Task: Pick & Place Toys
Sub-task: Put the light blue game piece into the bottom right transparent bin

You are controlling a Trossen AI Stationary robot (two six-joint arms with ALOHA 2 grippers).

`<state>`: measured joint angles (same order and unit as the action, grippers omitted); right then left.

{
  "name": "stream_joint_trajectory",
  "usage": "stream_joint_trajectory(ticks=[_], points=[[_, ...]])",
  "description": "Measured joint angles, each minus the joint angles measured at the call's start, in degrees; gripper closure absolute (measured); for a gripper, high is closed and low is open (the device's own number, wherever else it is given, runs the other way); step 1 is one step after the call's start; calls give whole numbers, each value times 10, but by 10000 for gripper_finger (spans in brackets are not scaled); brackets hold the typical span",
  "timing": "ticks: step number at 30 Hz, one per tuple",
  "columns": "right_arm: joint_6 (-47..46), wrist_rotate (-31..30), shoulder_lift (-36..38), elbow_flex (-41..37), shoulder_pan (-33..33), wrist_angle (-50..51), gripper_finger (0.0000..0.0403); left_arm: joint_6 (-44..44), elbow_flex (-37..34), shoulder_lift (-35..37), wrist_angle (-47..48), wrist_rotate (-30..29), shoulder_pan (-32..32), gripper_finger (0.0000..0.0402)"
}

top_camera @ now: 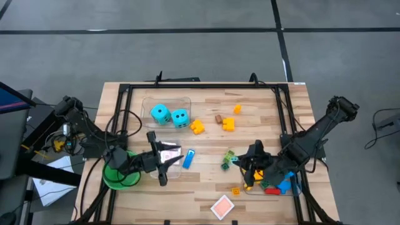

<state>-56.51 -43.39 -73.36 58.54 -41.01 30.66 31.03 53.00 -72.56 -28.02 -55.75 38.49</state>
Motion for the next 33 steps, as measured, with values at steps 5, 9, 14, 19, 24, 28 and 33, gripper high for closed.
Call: stream_joint_trajectory(ticks=[5, 9, 14, 19, 24, 28, 33], points=[[-143, 4, -5, 0, -40, 83, 344, 2, -3, 11, 1, 35, -35, 258], [-260, 5, -23, 0, -78, 135, 344, 2, -3, 11, 2, 84, -65, 257], [-418, 47, -62, 0, -106, 202, 344, 2, -3, 11, -4, 136, -103, 258], [-536, 98, -94, 0, -121, 248, 344, 2, -3, 11, -17, 171, -133, 257], [-598, 123, -104, 0, -135, 262, 343, 2, -3, 11, -20, 235, -159, 258], [-616, 123, -104, 0, -146, 263, 343, 0, -3, 11, -20, 279, -174, 261], [-616, 124, -113, 0, -149, 268, 343, 0, -3, 11, -20, 302, -183, 261]])
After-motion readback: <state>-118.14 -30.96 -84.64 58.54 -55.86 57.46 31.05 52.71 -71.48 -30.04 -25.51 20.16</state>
